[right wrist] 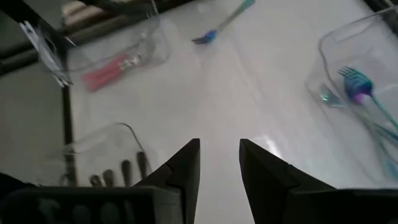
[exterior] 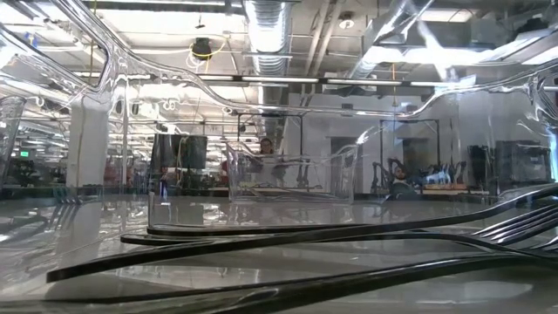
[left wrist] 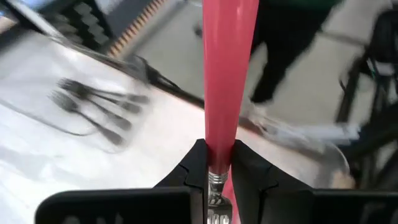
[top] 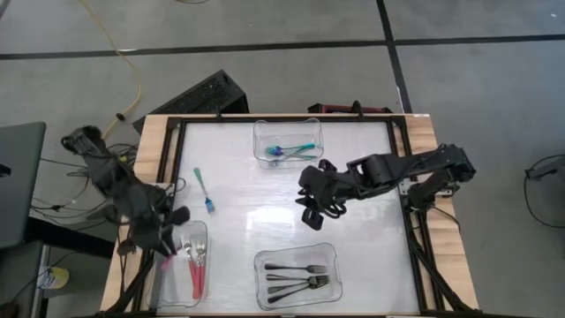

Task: Sort silverware by color (type)
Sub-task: Put the pink fork into the bottom left transparent bin

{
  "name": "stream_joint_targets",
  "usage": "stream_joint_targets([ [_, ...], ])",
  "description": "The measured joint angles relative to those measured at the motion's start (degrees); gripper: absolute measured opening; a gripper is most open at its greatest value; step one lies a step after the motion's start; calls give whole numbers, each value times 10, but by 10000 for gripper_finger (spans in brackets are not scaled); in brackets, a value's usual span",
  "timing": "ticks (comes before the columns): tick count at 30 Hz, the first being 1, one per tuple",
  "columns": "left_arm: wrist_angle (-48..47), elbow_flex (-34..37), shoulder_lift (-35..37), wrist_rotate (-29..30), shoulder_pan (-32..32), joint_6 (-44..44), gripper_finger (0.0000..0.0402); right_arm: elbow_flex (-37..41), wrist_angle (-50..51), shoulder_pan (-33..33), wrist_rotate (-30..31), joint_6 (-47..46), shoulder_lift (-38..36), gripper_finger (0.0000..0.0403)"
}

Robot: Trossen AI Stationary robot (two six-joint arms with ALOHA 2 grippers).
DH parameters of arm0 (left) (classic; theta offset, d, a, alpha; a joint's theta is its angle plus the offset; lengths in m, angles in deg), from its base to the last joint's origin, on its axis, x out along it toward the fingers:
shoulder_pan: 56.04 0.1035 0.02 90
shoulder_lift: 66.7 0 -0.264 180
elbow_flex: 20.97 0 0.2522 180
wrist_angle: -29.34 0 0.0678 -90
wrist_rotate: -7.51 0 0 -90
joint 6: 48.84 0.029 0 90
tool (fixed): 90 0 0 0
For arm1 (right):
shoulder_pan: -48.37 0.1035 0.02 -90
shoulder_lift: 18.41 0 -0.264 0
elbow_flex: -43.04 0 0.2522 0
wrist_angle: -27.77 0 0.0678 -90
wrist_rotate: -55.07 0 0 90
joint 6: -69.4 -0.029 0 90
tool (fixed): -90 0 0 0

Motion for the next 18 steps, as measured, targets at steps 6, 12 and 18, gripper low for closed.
stream_joint_targets([
  [6, -155, 3, -88, 60, -80, 33, 25, 0, -37, 14, -4, -30, 0, 134],
  [12, -172, 3, -177, 101, -101, 105, 28, 0, -50, 36, -3, -39, 0, 134],
  [18, -178, 3, -255, 70, -101, 125, 30, 0, -48, 49, -3, -40, 0, 134],
])
